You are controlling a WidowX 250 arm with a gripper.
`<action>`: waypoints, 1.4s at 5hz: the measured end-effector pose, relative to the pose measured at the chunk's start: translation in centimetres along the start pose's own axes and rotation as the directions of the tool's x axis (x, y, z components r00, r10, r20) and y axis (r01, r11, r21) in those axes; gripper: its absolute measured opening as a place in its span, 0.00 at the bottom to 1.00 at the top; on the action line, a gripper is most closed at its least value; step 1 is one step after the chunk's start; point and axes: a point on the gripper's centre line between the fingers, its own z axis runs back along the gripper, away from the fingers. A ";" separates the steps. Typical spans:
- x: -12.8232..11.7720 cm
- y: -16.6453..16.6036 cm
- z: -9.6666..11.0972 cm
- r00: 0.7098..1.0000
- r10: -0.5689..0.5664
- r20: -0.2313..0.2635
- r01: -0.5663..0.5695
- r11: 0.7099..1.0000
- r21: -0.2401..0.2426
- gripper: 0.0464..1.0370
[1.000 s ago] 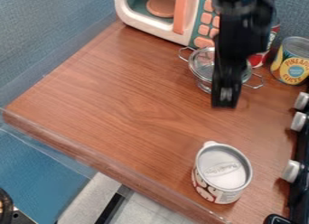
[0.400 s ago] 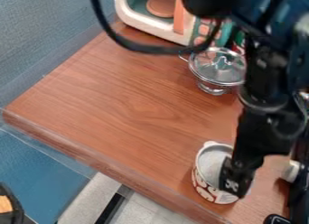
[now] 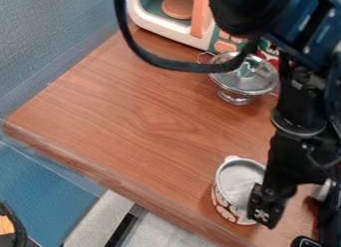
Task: Moved a silver can to the left side of the table
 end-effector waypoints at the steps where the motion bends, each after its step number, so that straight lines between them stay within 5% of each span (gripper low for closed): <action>1: 1.2 -0.2 -0.3 0.999 -0.039 0.006 0.039 0.999 0.004 0.96; 3: 1.4 -0.4 -2.7 0.997 -0.071 -0.042 0.069 0.996 -0.056 0.96; 7: -8.3 3.9 -1.0 0.969 0.195 -0.149 -0.201 0.979 -0.027 0.96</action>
